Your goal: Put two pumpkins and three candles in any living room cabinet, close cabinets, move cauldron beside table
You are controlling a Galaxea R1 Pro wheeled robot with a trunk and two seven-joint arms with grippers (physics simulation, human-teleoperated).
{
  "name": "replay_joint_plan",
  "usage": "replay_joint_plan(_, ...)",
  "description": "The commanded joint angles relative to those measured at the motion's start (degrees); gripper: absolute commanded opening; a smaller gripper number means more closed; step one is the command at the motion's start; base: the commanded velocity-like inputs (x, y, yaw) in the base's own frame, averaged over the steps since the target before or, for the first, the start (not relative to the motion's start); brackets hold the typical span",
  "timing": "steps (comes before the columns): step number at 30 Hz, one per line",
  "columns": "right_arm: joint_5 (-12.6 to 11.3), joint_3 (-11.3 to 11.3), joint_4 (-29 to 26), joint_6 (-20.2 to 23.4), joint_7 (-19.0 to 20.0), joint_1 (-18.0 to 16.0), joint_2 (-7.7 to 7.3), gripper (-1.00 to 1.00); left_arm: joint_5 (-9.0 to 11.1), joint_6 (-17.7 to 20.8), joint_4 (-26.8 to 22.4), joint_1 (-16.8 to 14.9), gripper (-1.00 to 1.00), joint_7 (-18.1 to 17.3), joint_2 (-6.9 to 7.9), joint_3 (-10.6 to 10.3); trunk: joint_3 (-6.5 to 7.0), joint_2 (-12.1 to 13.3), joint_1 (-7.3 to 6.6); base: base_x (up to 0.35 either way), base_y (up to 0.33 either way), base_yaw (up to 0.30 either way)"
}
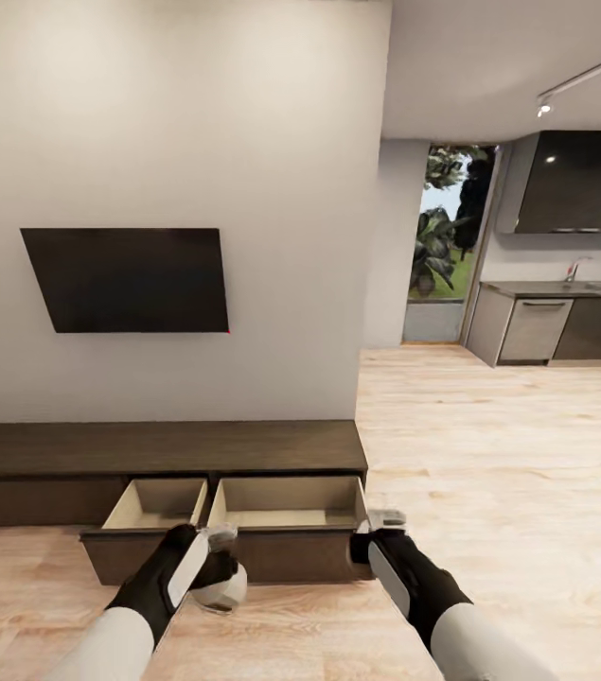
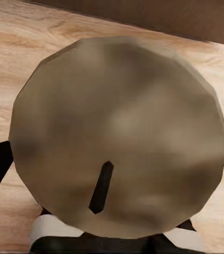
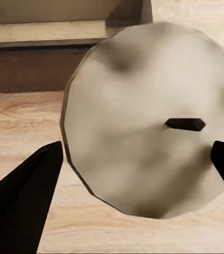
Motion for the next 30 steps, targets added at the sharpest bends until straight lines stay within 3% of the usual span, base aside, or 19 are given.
replay_joint_plan(1,-0.8,0.3,-0.9,1.7,-1.0,-0.1,-0.08,-1.0,0.4,2.7,-1.9,0.0,-1.0,1.0,0.01,-0.1,-0.05,0.0,0.02,0.0,0.0,0.0)
replay_joint_plan(3,-0.9,0.2,-3.0,7.8,-2.2,-1.4,-0.14,-1.0,0.6,9.8,-8.1,-0.2,-1.0,3.6,-0.04,0.0,-0.05,0.0,0.02,0.0,0.0,0.0)
replay_joint_plan(6,-0.9,0.2,-4.2,13.5,-2.7,-5.4,0.01,-1.0,0.9,13.2,-10.7,-2.5,-1.0,7.9,-0.08,0.2,-0.05,0.0,0.02,0.0,0.0,0.0)
replay_joint_plan(9,-1.0,0.2,-4.6,16.9,-2.9,-8.8,0.16,-1.0,1.0,14.3,-5.5,-7.3,-1.0,11.0,0.0,0.3,-0.05,0.0,0.02,0.0,0.0,0.0)
replay_joint_plan(10,-1.1,0.2,-4.7,19.2,-2.9,-10.5,0.26,-1.0,1.1,14.6,-0.6,-10.9,-1.0,11.8,0.12,0.4,-0.05,0.0,0.02,0.0,0.0,0.0)
replay_joint_plan(12,-1.2,0.3,-4.7,22.0,-2.8,-12.4,0.59,-1.0,1.1,14.7,4.2,-14.8,-1.0,12.1,0.2,0.3,-0.05,0.0,0.02,0.0,0.0,0.0)
replay_joint_plan(14,-1.2,0.3,-4.5,25.6,-2.8,-14.6,1.69,-1.0,1.2,14.8,10.7,-21.1,-1.0,12.4,0.23,0.4,-0.05,0.0,0.02,0.0,0.0,0.0)
replay_joint_plan(16,-1.1,0.3,-4.4,26.8,-2.8,-15.1,2.37,-1.0,1.2,14.8,12.8,-23.6,-1.0,12.4,0.12,0.4,-0.05,0.0,0.02,0.0,0.0,0.0)
replay_joint_plan(18,-1.1,0.3,-4.3,27.4,-2.8,-15.6,2.83,-1.0,2.1,14.8,13.4,-25.0,-1.0,12.4,-0.06,0.4,-0.05,0.0,0.02,0.0,0.0,0.0)
replay_joint_plan(22,-1.2,0.4,-3.5,27.9,-2.7,-16.4,3.77,-1.0,6.7,14.6,11.6,-26.2,-1.0,12.4,-0.43,0.5,-0.05,0.0,0.02,0.0,0.0,0.0)
replay_joint_plan(30,-1.4,0.5,-1.2,27.1,-2.6,-16.6,4.18,-1.0,7.8,14.4,11.1,-26.4,-1.0,12.7,-1.39,0.5,-0.05,0.0,0.02,0.208,0.0,0.0)
